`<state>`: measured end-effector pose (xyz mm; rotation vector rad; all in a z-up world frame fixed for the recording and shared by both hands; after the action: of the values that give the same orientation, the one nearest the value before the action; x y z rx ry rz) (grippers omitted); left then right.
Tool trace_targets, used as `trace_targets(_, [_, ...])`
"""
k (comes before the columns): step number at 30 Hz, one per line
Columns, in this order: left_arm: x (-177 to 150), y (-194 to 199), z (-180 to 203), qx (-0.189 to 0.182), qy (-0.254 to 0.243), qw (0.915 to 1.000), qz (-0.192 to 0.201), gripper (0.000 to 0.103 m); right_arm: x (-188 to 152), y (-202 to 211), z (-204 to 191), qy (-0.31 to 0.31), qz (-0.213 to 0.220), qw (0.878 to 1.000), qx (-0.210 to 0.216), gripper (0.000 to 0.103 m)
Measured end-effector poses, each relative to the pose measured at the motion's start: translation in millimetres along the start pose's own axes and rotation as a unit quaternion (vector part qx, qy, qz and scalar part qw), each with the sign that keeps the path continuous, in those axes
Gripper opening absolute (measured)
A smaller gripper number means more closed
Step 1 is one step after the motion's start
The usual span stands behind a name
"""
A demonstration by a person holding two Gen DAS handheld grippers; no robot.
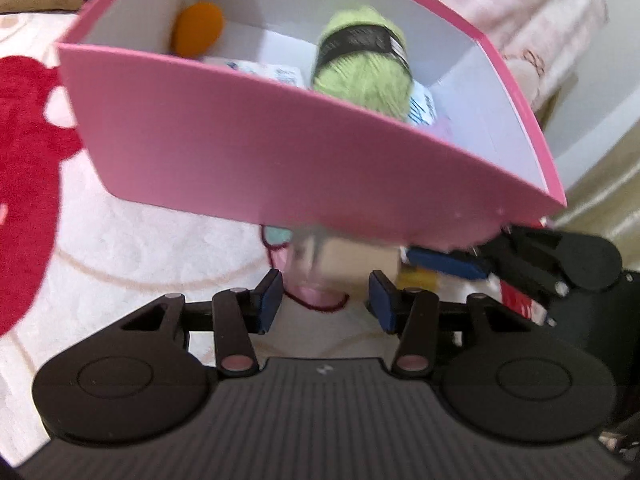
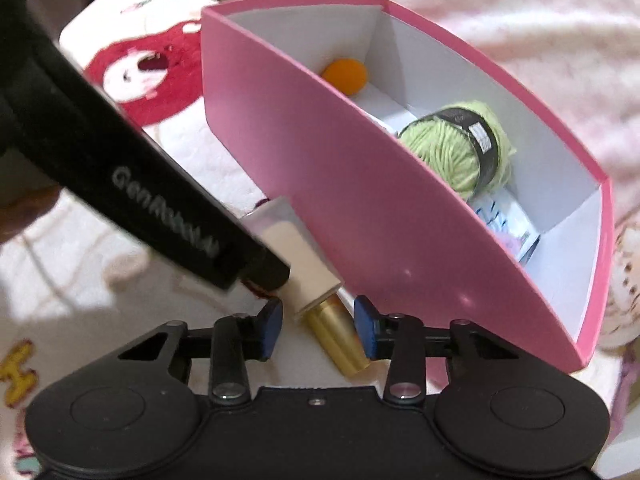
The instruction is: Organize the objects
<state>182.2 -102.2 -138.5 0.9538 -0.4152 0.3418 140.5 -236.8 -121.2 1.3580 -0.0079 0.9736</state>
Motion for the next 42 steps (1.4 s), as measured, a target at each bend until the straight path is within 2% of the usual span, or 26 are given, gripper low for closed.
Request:
trace_targets(3, [-0.2, 3.1, -4.4, 0.000, 0.013, 0.9999, 0.005, 0.050, -1.0, 8.2, -3.9, -0.006, -0.004, 1.000, 0.029, 0.042])
trace_targets(9, [-9.2, 5.6, -13.0, -0.007, 0.059, 0.9982, -0.008, 0.049, 0.1, 19.5, -5.7, -0.044, -0.003, 0.994, 0.097, 0.042])
trace_targets(13, [-11.2, 2.8, -19.2, -0.004, 0.075, 0.9971, -0.009, 0.051, -2.1, 13.0, -15.3, 0.000, 0.009, 1.000, 0.024, 0.043])
trace_targets(14, [-11.6, 3.2, -19.7, -0.005, 0.078, 0.9969, -0.009, 0.051, -2.7, 10.9, -17.3, 0.011, 0.010, 1.000, 0.009, 0.047])
trace_targets(15, [-11.7, 4.0, -20.7, -0.007, 0.082, 0.9966, -0.009, 0.051, -4.3, 6.8, -18.8, 0.019, 0.003, 1.000, -0.003, 0.054])
trace_targets(17, [-12.1, 4.4, -23.2, -0.011, 0.092, 0.9957, -0.008, 0.051, -7.3, -3.2, -19.4, 0.032, -0.018, 0.999, -0.024, 0.057])
trace_targets(19, [-12.4, 4.6, -26.0, -0.015, 0.100, 0.9948, -0.007, 0.051, -10.6, -9.8, -19.5, 0.027, -0.025, 0.999, -0.028, 0.060])
trace_targets(22, [-11.7, 4.4, -26.9, -0.017, 0.107, 0.9941, -0.004, 0.050, -9.4, -11.8, -17.5, -0.002, -0.028, 1.000, -0.010, 0.058])
trace_targets(23, [-10.8, 4.3, -25.9, -0.017, 0.106, 0.9942, -0.001, 0.049, -9.2, -9.4, -18.2, -0.005, -0.028, 1.000, 0.001, 0.047])
trace_targets(26, [-10.9, 7.3, -23.6, -0.022, 0.108, 0.9938, 0.005, 0.047, -10.5, -2.1, -24.8, -0.019, -0.034, 0.999, 0.034, 0.038])
trace_targets(28, [-12.2, 9.7, -21.4, -0.028, 0.108, 0.9938, 0.002, 0.047, -11.9, 3.6, -31.1, -0.028, -0.041, 0.997, 0.053, 0.027])
trace_targets(33, [-14.8, 11.9, -14.5, -0.039, 0.109, 0.9932, -0.012, 0.046, -11.0, 13.5, -35.7, -0.097, -0.056, 0.990, 0.090, 0.028])
trace_targets(36, [-16.0, 12.0, -10.8, -0.023, 0.095, 0.9949, -0.022, 0.045, -14.4, 12.7, -39.7, -0.172, -0.079, 0.972, 0.137, 0.028])
trace_targets(40, [-22.6, 15.1, -13.3, -0.013, 0.098, 0.9939, -0.048, 0.045, -27.3, 24.5, -62.6, -0.220, -0.095, 0.953, 0.184, 0.033])
trace_targets(42, [-26.4, 13.9, -18.8, -0.007, 0.109, 0.9916, -0.069, 0.045, -36.8, 28.1, -64.0, -0.223, -0.092, 0.955, 0.174, 0.036])
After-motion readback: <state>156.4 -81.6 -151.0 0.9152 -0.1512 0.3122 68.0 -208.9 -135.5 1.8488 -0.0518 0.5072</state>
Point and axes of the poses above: each gripper's, at about its wrist camera, not at the fingertips, and y roughly against the way its jaws point, z to its right, x to its top, the point moved 5 cm from there along -y, roughly the way its jaws point, and after that the axes turned 4 degrees about -x, right-handed, at the moved point
